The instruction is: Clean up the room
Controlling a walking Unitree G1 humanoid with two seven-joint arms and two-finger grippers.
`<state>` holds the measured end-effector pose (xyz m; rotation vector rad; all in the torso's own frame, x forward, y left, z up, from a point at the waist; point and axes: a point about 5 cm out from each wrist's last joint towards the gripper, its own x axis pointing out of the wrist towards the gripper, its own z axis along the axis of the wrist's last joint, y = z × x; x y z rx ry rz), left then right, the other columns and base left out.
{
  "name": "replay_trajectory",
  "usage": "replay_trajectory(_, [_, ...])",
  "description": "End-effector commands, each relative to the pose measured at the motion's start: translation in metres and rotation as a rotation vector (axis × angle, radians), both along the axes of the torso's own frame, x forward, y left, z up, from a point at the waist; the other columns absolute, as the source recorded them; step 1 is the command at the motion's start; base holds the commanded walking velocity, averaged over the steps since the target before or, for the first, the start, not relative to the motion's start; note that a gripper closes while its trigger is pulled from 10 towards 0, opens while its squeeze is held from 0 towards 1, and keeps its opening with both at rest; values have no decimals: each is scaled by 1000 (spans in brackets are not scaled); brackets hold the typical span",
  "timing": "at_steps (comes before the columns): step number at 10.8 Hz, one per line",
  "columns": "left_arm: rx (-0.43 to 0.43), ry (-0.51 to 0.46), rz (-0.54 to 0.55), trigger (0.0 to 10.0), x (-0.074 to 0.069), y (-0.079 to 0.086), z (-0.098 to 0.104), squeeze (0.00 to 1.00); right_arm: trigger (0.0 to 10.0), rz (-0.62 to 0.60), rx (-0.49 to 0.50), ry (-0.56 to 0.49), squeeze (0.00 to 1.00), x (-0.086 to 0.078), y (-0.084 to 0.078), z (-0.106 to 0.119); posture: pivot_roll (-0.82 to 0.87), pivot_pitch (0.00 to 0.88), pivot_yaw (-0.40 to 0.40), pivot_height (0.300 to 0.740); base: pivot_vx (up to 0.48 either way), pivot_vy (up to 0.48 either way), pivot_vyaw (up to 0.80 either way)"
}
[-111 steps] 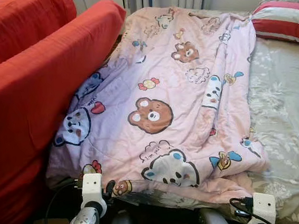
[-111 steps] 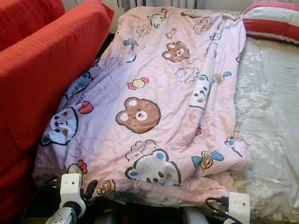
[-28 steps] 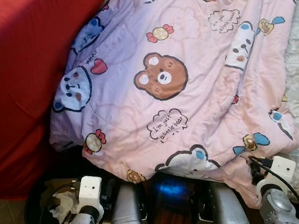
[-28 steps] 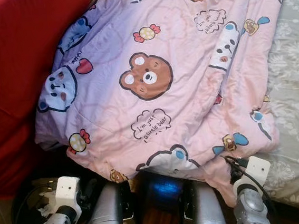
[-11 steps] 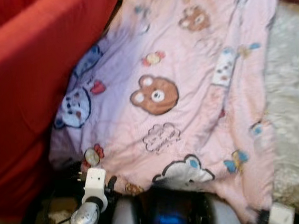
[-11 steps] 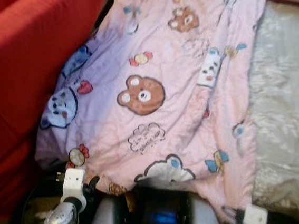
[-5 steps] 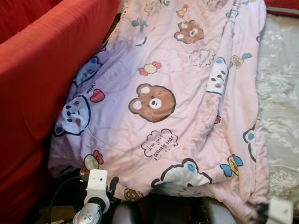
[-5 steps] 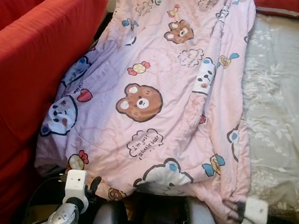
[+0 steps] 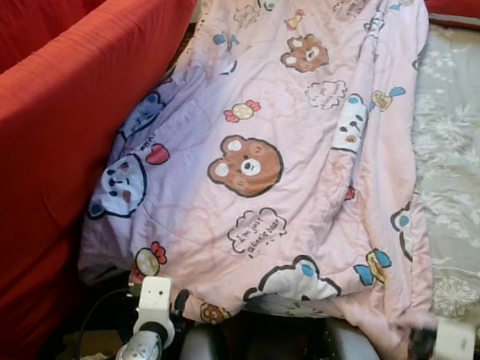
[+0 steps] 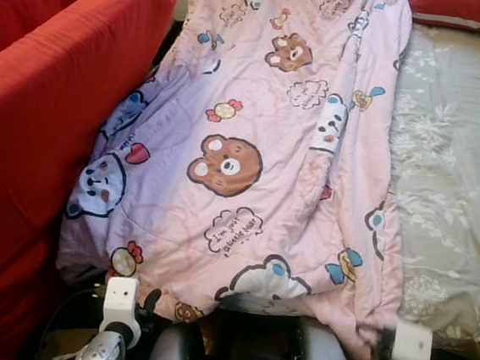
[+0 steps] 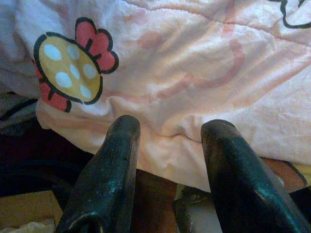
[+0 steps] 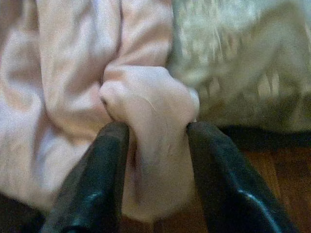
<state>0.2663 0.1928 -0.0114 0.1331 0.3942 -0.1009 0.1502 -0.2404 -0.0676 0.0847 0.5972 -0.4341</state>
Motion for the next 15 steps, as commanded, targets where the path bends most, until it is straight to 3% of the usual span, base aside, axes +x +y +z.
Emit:
replay_trajectory(1, [5,37,18,10000,-9,4,-8,0,10000,-12,-5,32,1000,-12,1,-5,91,199,18,635,0,0,0])
replay_trajectory(3, [6,44,20,10000,-10,5,-9,0,10000,-41,-9,35,1000,-16,0,-6,91,198,19,635,0,0,0])
replay_trajectory(4, [7,45,24,10000,-10,6,-9,0,10000,-41,-9,-32,1000,-7,1,0,94,196,20,635,0,0,0])
replay_trajectory(5, [6,45,28,10000,-9,7,-9,0,10000,-18,-13,-99,0,4,3,7,92,196,20,635,0,0,0])
replay_trajectory(6, [3,46,36,10000,-9,7,-9,0,10000,1,0,-172,0,17,7,15,89,190,22,635,0,0,0])
replay_trajectory(9, [2,66,47,10000,-11,8,-12,0,10000,14,0,-161,0,35,12,18,90,179,24,674,0,0,0])
replay_trajectory(13, [12,106,62,10000,-13,12,-15,0,10000,53,6,-129,0,42,21,15,98,153,24,740,0,0,0])
replay_trajectory(15, [-8,120,97,10000,-13,13,-16,0,10000,56,12,-86,0,39,19,11,98,135,16,740,0,0,0])
